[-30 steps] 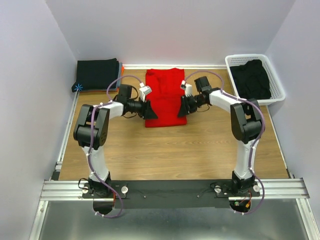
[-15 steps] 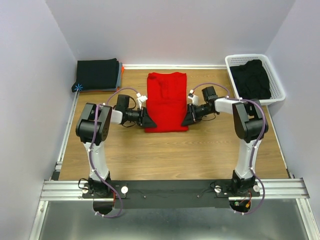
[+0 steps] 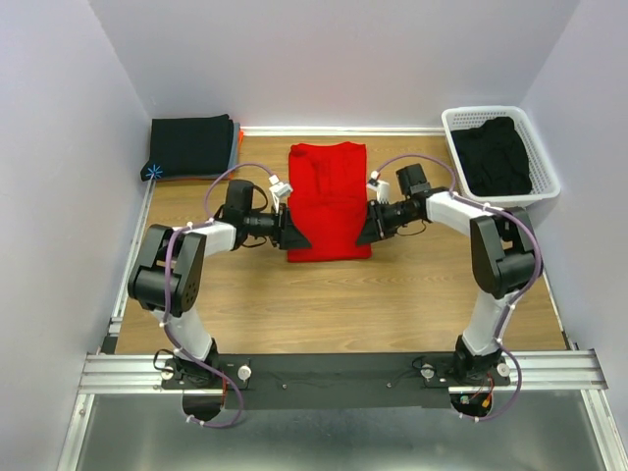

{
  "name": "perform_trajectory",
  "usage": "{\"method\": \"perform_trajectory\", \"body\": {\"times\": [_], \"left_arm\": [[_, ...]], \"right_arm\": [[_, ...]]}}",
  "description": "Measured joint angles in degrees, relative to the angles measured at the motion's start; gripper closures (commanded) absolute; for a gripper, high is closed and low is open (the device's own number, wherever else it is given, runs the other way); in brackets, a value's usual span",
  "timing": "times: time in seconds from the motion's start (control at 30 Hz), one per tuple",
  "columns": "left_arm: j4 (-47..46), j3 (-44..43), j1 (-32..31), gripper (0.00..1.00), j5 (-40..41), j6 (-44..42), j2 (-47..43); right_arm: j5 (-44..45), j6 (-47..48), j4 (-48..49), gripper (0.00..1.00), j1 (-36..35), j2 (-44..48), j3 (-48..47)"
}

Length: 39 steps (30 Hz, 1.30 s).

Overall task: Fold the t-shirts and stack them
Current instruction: Fold the tshirt

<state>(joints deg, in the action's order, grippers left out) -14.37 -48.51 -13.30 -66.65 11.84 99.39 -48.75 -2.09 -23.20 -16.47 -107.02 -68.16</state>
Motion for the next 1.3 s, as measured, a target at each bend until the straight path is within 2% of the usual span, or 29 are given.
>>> {"method": "perform_trajectory", "body": {"times": [0.33, 0.53, 0.63, 0.7, 0.73, 0.8, 1.0, 1.13, 1.3], "left_arm": [[0.7, 0.7, -0.5, 0.60, 2.3, 0.4, 10.8], [2.2, 0.3, -0.5, 0.59, 2.3, -0.1, 11.0], [8.2, -0.5, -0.5, 0.55, 3.0, -4.1, 8.2], [13.5, -1.5, -0.5, 0.50, 4.2, -9.8, 4.9], [16.0, -2.3, -0.5, 0.49, 5.0, -13.1, 2.5], [20.2, -3.7, -0.6, 0.45, 7.5, -18.6, -2.4], [26.4, -5.0, -2.1, 0.43, 16.5, -38.1, -14.9], [27.8, 0.2, -7.7, 0.42, 24.4, -54.0, -20.2], [27.3, 8.6, -14.3, 0.42, 30.8, -67.2, -22.9]], "right_arm": [[-0.8, -0.1, 0.0, 0.70, -0.8, -5.9, 4.8], [0.0, 1.5, -0.3, 0.69, -0.8, -4.5, 5.9], [2.8, 4.5, -3.3, 0.65, -0.9, -2.0, 6.0], [4.2, 6.8, -5.4, 0.59, -0.8, 0.5, 6.0], [5.2, 8.5, -6.9, 0.51, -0.8, 2.8, 6.0], [7.0, 11.9, -8.2, 0.47, -0.8, 8.2, 6.0], [17.5, 23.8, -7.9, 0.45, -4.2, 19.4, 5.9], [24.0, 30.5, -5.8, 0.44, -8.3, 19.6, 7.3], [29.7, 36.8, -2.5, 0.45, -14.9, 18.7, 11.0]]}}
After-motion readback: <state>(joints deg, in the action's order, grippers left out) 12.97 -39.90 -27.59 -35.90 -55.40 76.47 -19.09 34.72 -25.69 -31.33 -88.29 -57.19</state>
